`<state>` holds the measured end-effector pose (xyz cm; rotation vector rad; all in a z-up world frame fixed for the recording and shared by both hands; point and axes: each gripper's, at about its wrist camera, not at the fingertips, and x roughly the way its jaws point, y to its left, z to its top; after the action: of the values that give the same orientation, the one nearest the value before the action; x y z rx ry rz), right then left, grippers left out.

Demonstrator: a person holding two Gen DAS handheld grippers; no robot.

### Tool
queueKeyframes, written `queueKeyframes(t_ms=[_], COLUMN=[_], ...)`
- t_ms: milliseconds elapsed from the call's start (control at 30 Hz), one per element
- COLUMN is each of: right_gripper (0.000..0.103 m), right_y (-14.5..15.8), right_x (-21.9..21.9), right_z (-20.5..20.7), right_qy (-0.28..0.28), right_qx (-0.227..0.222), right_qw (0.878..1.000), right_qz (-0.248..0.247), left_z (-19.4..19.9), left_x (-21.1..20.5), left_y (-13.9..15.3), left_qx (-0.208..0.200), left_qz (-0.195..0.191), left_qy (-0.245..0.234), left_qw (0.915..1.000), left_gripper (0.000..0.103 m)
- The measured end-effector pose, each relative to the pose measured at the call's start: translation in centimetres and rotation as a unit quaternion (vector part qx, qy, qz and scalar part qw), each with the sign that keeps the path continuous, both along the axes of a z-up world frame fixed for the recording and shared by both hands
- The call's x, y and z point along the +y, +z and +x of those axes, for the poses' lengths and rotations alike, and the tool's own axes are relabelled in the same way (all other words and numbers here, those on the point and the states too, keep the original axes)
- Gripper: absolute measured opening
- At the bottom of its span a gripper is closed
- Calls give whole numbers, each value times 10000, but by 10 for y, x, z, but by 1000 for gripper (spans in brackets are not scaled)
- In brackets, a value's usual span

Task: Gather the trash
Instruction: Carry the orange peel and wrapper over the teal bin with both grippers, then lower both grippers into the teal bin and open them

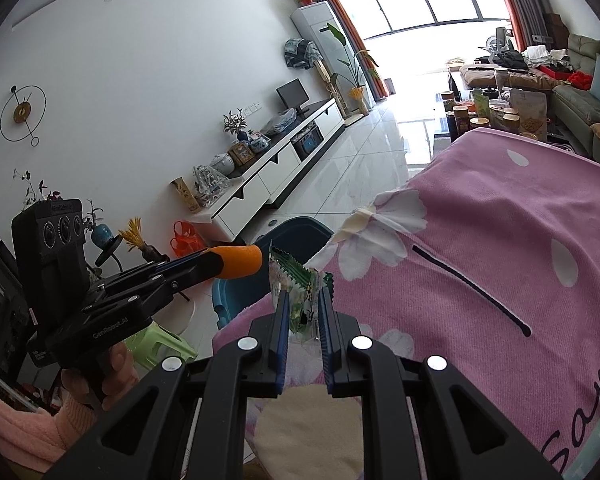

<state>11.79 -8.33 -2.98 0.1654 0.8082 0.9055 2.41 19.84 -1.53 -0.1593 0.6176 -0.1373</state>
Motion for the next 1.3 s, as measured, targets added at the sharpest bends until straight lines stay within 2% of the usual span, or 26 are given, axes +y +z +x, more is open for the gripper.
queueKeyframes(t_ms=[767,1300], right_gripper=[13,13], right_y=[5,-4], right_x=[70,102], right_z=[11,21], right_qy=[681,834], right_qx=[-41,84], right_qw=[9975,9959], right_qz=[-181,-336], left_z=[0,8], left_x=[56,76], left_y=[-15,-35], left_qx=[178,411], left_qz=[-65,-116], left_qy=[614,862], left_qw=[9979,9954], left_gripper=[15,15])
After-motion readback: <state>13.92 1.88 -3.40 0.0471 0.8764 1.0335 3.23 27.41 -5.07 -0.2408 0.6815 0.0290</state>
